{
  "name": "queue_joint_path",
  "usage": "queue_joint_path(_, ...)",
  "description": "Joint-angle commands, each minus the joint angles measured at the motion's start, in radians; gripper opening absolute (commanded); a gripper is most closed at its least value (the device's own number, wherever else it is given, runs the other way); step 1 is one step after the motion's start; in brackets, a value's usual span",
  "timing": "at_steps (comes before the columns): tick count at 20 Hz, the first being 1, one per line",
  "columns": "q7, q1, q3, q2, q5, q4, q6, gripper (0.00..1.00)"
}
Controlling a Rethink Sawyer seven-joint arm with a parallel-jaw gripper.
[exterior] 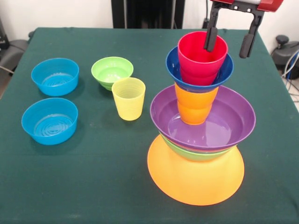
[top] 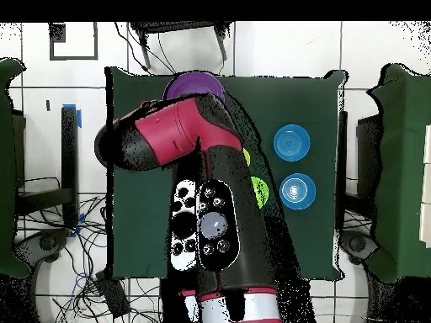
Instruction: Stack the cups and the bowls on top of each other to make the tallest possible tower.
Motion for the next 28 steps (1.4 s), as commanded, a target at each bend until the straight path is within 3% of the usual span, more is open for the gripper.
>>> queue_joint_path(1,-0.216,-0.014,0.067,0.024,-0.074,0.101,0.011,1.00)
queue_joint_path(18,-0.222,-0.036,0.091,0.011,-0.044,0.128,0.010,1.00)
queue_joint_path(28,-0.297,-0.139,0.203,-0.051,0.025,0.192,0.055,1.00)
